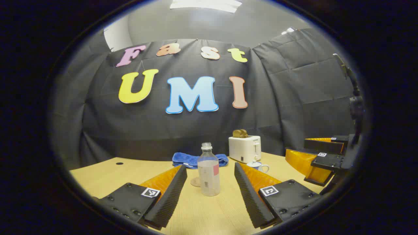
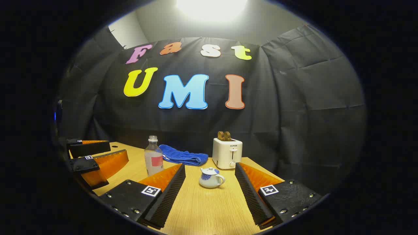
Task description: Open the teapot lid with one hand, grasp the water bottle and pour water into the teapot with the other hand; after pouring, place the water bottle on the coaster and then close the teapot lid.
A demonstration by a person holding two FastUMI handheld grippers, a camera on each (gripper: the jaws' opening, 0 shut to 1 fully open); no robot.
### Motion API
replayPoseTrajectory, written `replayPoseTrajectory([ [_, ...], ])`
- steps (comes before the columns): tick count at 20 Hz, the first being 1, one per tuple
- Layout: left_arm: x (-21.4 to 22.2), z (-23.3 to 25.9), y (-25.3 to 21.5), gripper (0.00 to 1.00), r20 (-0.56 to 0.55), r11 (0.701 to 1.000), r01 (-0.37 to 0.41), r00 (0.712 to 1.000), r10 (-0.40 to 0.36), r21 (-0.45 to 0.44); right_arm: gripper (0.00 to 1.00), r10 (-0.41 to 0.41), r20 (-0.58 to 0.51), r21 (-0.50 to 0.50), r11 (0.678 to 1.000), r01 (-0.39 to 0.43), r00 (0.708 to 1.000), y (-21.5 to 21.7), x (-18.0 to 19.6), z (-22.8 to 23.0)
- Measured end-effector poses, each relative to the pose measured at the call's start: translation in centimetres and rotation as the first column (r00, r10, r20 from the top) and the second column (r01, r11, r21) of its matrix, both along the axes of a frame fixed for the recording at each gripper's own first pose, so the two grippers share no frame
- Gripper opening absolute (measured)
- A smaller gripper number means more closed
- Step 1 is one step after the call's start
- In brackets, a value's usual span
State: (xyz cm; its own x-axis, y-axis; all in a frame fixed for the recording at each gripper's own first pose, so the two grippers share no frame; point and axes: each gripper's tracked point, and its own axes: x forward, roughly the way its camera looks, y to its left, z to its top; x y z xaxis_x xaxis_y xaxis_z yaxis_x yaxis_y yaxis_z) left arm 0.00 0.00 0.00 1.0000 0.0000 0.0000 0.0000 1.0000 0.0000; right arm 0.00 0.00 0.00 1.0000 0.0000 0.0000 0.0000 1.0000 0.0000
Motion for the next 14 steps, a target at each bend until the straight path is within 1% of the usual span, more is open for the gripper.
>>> replayPoseTrajectory([
  [5,0.4,-1.7,-1.2,0.99,-0.050,0.997,0.045,0.998,-0.048,-0.057,0.95,-0.009,-0.003,-0.034,0.999,0.009,1.000,-0.2,-0.2,-0.2],
  [7,0.5,-2.1,-0.9,0.99,-0.072,0.998,0.027,0.997,-0.031,-0.056,0.95,-0.003,-0.006,-0.033,0.999,0.002,1.000,-0.1,-0.2,-0.3],
  [11,0.7,-3.1,-1.3,0.99,-0.116,0.998,0.039,0.992,-0.044,-0.050,0.94,0.002,-0.010,-0.012,1.000,-0.002,1.000,-0.1,0.0,-0.4],
  [14,1.0,-3.6,-1.5,0.99,-0.136,0.997,0.044,0.989,-0.051,-0.057,0.95,-0.001,-0.013,-0.015,1.000,0.001,1.000,-0.1,0.2,-0.5],
])
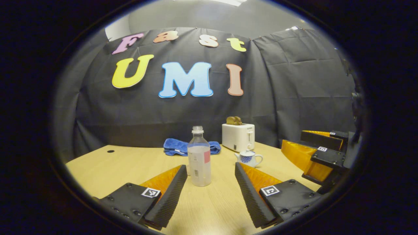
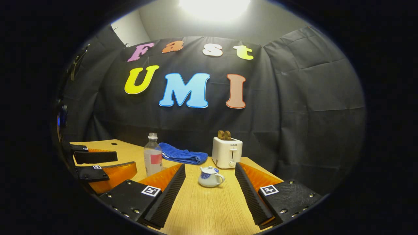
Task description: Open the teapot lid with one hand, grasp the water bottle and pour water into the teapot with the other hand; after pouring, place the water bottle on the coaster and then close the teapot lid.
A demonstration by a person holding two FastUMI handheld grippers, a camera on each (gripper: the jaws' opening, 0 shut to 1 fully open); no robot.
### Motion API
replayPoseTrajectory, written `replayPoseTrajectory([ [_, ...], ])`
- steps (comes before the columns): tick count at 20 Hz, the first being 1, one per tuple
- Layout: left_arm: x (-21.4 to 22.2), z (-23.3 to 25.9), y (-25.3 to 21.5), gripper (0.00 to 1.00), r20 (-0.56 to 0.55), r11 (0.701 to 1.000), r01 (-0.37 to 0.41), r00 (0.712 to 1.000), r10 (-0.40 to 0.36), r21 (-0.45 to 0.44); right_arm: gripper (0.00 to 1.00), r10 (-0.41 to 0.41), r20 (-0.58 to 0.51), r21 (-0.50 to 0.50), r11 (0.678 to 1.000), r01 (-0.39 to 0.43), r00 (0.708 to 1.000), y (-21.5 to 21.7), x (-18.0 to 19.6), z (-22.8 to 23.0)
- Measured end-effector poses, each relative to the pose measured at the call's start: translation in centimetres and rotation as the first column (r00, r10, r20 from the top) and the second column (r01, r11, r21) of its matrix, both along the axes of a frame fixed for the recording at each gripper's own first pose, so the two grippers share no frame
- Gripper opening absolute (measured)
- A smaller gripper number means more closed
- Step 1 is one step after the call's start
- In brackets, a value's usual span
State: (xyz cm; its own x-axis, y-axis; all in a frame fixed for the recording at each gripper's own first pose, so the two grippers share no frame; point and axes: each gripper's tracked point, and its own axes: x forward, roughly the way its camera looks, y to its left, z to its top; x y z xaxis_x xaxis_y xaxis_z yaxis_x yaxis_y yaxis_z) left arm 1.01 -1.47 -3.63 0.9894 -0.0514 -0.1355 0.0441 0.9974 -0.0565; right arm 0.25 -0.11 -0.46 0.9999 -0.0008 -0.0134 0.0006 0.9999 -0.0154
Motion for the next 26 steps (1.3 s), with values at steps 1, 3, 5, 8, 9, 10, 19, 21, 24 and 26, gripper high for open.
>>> replayPoseTrajectory([
  [1,0.0,-0.1,0.0,0.99,-0.005,1.000,0.001,1.000,-0.001,-0.001,0.95,-0.001,-0.004,-0.001,1.000,0.001,1.000,-0.1,0.1,-0.1],
  [3,0.0,-0.2,-0.1,0.99,-0.007,1.000,0.004,1.000,-0.004,0.002,0.95,0.005,-0.006,0.001,1.000,-0.005,1.000,-0.1,0.3,0.0],
  [5,0.0,0.2,-0.2,0.99,0.016,1.000,0.017,1.000,-0.017,-0.006,0.95,0.009,-0.002,0.007,1.000,-0.009,1.000,0.0,0.8,0.3],
  [8,0.0,1.3,-0.3,0.98,0.053,1.000,0.027,0.998,-0.028,0.016,0.95,0.017,0.004,0.016,1.000,-0.018,1.000,0.0,1.7,1.0],
  [9,0.0,1.3,-0.3,0.98,0.057,0.999,0.026,0.998,-0.027,0.022,0.95,0.022,0.003,0.029,0.999,-0.022,1.000,0.0,2.0,1.2],
  [10,0.2,1.3,-0.5,0.99,0.054,0.999,0.035,0.998,-0.036,0.025,0.95,0.030,0.005,0.045,0.999,-0.030,1.000,0.1,2.4,1.6],
  [19,2.2,2.0,0.6,0.99,0.084,0.999,0.035,0.996,-0.035,0.004,0.94,0.038,-0.009,0.141,0.989,-0.037,0.999,0.1,8.4,3.5],
  [21,2.6,2.0,1.0,0.99,0.093,1.000,0.026,0.995,-0.026,-0.001,0.94,0.017,-0.020,0.120,0.993,-0.014,1.000,-0.2,10.0,3.4],
  [24,3.5,1.9,1.6,0.99,0.100,1.000,0.020,0.995,-0.019,-0.015,0.94,-0.016,-0.039,0.111,0.994,0.020,0.999,-0.6,12.6,3.1],
  [26,3.9,1.5,1.9,0.99,0.099,1.000,0.017,0.995,-0.014,-0.026,0.95,-0.045,-0.065,0.118,0.992,0.053,0.997,-0.9,14.2,2.1],
])
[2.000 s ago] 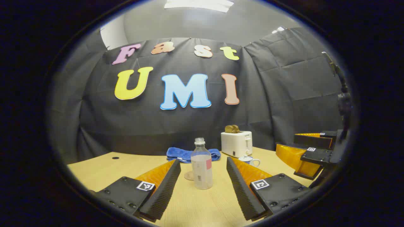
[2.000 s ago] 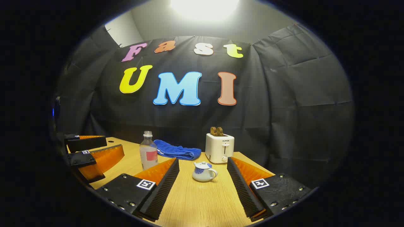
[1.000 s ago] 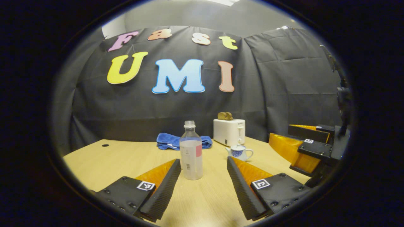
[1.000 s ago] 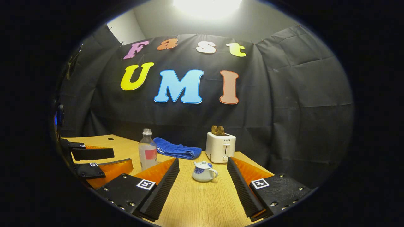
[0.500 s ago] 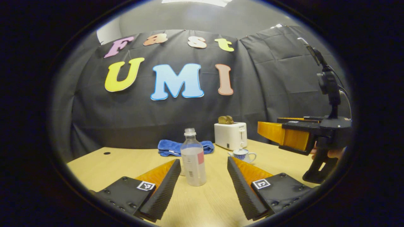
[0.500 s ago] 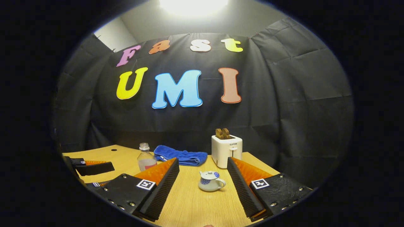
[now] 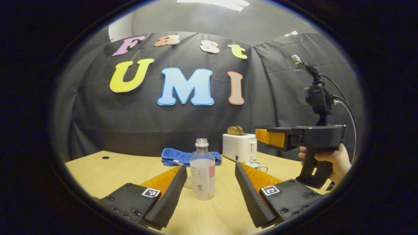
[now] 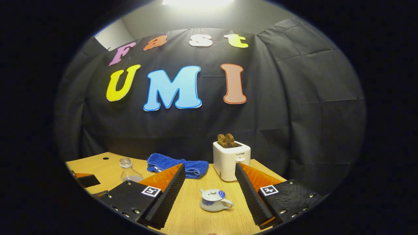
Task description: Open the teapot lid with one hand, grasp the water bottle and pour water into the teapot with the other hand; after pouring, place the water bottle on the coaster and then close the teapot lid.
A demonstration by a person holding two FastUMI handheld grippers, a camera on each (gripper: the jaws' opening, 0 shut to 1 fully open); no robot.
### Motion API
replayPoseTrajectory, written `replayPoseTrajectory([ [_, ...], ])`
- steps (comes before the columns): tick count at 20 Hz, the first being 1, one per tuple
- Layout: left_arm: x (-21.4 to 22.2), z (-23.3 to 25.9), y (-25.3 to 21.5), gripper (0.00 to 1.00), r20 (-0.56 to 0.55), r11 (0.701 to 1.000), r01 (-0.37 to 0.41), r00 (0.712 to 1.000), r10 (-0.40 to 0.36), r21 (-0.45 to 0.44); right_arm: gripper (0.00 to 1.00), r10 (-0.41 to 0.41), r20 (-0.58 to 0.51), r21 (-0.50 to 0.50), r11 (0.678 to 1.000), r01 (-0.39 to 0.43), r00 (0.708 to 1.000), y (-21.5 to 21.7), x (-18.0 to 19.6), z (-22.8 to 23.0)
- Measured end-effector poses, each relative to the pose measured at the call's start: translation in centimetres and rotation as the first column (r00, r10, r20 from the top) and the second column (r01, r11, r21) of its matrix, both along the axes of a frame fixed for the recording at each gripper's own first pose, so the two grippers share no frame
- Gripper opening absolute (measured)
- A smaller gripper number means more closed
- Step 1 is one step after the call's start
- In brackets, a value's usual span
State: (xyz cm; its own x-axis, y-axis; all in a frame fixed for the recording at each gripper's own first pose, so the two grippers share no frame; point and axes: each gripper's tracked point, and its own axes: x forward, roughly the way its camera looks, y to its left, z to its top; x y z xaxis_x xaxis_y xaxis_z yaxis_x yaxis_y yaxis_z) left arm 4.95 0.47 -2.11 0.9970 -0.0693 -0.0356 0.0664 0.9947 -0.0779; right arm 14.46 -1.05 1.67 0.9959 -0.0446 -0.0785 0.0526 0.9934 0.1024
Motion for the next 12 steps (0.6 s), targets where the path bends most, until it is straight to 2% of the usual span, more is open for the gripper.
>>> replayPoseTrajectory([
  [5,0.9,0.0,0.8,0.99,0.018,1.000,-0.026,1.000,0.026,-0.009,0.95,-0.050,-0.053,-0.042,0.998,0.047,0.997,-0.8,3.1,-3.3],
  [12,2.2,-1.8,0.8,0.99,-0.043,0.999,-0.024,0.999,0.023,-0.031,0.93,-0.008,-0.140,-0.054,0.999,0.001,0.990,0.6,5.6,-8.3],
])
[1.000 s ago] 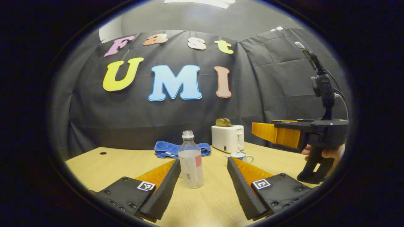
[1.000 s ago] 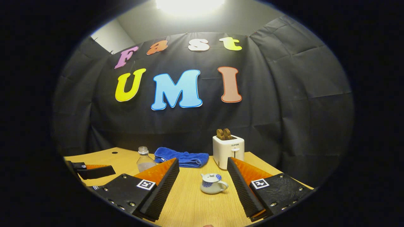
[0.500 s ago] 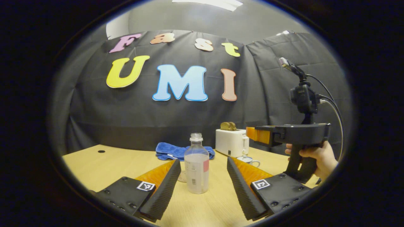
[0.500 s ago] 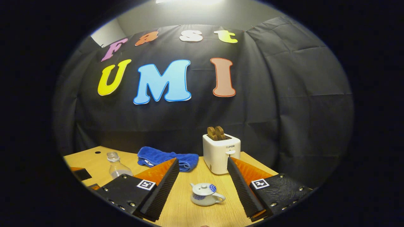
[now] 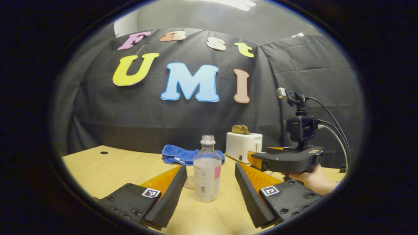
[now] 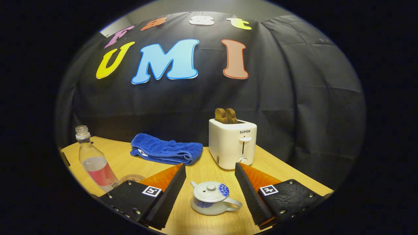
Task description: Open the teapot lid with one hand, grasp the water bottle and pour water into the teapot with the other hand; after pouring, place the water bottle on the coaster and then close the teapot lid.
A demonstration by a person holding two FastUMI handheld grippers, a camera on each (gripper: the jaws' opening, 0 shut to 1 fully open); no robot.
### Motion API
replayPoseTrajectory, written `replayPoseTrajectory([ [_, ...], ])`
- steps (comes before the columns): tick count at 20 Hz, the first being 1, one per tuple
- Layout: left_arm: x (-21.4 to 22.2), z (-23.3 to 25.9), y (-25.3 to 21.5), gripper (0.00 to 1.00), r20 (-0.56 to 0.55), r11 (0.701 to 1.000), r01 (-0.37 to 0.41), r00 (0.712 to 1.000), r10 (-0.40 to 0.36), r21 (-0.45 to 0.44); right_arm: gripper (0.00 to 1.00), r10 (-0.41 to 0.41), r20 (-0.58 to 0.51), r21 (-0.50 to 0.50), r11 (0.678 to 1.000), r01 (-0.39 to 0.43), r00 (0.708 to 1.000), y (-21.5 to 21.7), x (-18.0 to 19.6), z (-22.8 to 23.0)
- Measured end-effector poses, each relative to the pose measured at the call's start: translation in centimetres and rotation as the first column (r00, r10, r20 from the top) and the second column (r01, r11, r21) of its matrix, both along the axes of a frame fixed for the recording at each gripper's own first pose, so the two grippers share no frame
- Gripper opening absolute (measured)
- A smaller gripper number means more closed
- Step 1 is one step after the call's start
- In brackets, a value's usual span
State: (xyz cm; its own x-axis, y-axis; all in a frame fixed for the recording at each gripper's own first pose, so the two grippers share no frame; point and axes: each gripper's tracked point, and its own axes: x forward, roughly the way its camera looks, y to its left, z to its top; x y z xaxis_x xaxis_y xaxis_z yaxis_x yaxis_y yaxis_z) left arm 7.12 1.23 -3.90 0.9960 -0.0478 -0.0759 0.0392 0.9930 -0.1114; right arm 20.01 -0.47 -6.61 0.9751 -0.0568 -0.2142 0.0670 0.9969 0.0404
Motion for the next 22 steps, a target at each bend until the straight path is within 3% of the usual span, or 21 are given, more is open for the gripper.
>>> replayPoseTrajectory([
  [3,0.5,-0.2,0.1,0.98,-0.009,1.000,0.000,1.000,0.000,0.004,0.86,-0.002,-0.014,-0.020,1.000,0.002,1.000,-0.1,0.3,-1.0],
  [4,0.7,0.1,0.1,0.98,0.003,1.000,0.001,1.000,-0.001,0.007,0.70,0.004,-0.020,-0.013,1.000,-0.004,1.000,0.1,0.4,-1.2],
  [7,1.1,0.6,-0.1,0.98,0.034,1.000,0.011,0.999,-0.011,-0.002,0.70,0.022,-0.036,0.001,1.000,-0.022,0.999,0.6,0.5,-2.1],
  [8,1.2,0.7,0.0,0.99,0.041,1.000,0.007,0.999,-0.007,-0.010,0.70,-0.009,-0.047,-0.016,1.000,0.008,0.999,0.0,0.2,-2.2],
  [10,1.1,0.7,0.3,0.98,0.052,1.000,-0.005,0.999,0.006,-0.018,0.52,-0.007,-0.052,-0.010,1.000,0.007,0.999,-0.1,0.7,-2.7],
  [13,1.2,0.3,0.0,0.97,0.047,1.000,0.006,0.999,-0.005,-0.030,0.52,-0.011,-0.053,0.020,1.000,0.012,0.999,-0.2,0.5,-2.3],
  [14,1.2,0.2,0.0,0.96,0.044,1.000,0.007,0.999,-0.006,-0.030,0.40,-0.014,-0.049,0.034,0.999,0.015,0.999,-0.4,0.7,-2.3],
  [16,1.2,-0.3,-0.3,0.96,0.033,0.999,0.014,0.999,-0.013,-0.029,0.27,-0.031,-0.052,0.029,0.999,0.033,0.998,-0.5,0.8,-2.6],
  [19,1.6,-1.4,-0.8,0.97,-0.002,0.999,0.027,1.000,-0.027,-0.029,0.27,-0.057,-0.056,0.023,0.998,0.058,0.997,-1.1,1.0,-2.5],
  [20,1.5,-1.6,-0.8,0.97,-0.012,0.999,0.029,1.000,-0.029,-0.027,0.13,-0.055,-0.053,0.028,0.998,0.057,0.997,-1.1,0.5,-2.2],
  [22,1.4,-1.8,-0.8,0.97,-0.016,0.999,0.030,0.999,-0.030,-0.022,0.13,-0.046,-0.055,0.032,0.998,0.048,0.997,-0.8,0.7,-2.4],
])
